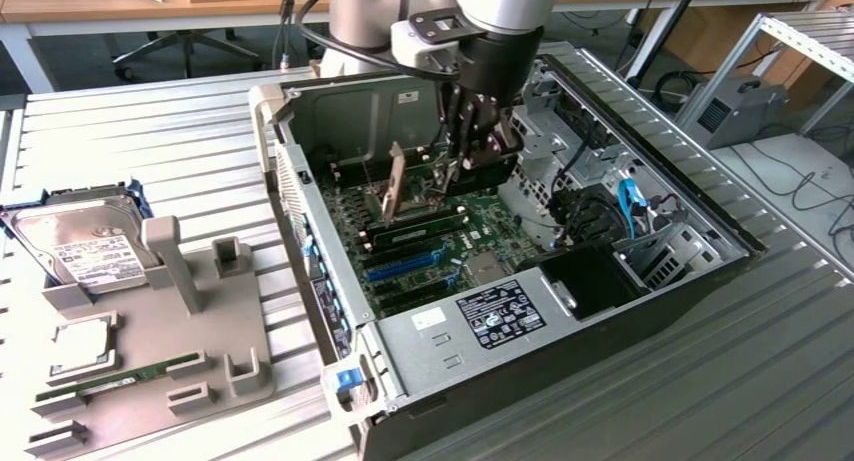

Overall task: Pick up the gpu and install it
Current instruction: 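Insert the gpu into the slot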

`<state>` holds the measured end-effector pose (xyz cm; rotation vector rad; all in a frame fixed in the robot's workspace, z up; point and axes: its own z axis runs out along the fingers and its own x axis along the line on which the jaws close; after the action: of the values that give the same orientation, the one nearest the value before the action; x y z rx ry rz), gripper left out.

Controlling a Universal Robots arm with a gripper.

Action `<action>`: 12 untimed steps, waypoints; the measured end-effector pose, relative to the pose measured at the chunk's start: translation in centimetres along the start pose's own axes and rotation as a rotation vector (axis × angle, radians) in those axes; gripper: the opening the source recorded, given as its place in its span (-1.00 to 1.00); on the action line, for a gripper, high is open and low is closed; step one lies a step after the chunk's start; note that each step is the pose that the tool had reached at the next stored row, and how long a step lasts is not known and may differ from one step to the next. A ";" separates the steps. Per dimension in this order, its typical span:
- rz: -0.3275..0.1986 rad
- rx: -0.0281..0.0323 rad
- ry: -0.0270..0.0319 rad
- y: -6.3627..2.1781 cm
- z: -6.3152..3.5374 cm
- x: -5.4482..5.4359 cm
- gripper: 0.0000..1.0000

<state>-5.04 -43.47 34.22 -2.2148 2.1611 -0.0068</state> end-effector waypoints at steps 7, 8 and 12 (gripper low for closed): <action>0.000 0.0000 0.0001 0.14 0.13 0.2 -0.48; 0.000 0.0000 0.0000 0.17 0.15 0.2 -0.48; 0.000 0.0000 0.0000 0.23 0.21 0.2 -0.48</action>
<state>-5.26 -43.71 34.00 -2.2147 2.1613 -0.0068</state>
